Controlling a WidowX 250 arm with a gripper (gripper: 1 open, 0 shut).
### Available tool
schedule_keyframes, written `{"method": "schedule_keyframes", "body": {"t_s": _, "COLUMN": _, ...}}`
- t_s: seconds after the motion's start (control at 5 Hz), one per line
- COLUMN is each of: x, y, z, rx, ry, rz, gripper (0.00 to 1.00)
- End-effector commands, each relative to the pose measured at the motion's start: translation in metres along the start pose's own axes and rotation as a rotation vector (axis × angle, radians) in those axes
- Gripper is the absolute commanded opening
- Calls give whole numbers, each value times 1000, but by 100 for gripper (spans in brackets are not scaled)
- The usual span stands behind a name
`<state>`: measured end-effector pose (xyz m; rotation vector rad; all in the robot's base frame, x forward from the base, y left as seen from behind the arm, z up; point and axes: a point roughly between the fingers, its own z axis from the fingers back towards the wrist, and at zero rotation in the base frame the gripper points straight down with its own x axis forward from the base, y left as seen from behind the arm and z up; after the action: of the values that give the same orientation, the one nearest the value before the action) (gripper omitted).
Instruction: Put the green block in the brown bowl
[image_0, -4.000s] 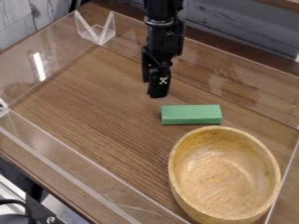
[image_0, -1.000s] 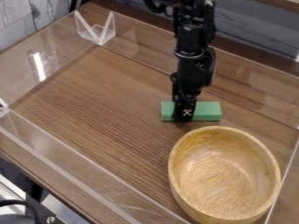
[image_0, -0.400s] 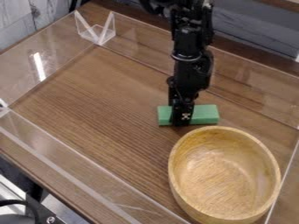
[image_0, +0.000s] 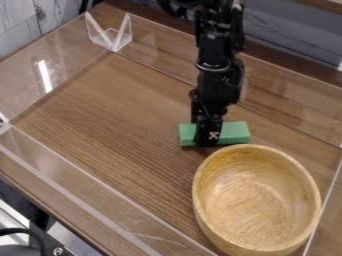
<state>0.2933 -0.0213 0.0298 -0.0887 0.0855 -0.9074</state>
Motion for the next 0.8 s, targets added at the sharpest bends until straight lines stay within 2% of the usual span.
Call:
{"method": "schedule_keyframes", "body": {"t_s": 0.0, "x": 5, "y": -2, "z": 25, "rx": 59, "ry": -53, "rz": 12, "gripper": 0}}
{"method": "schedule_keyframes", "body": {"t_s": 0.6, "x": 4, "y": -16, "z": 33, "rx": 71, "ry": -68, "rz": 58, "gripper": 0}}
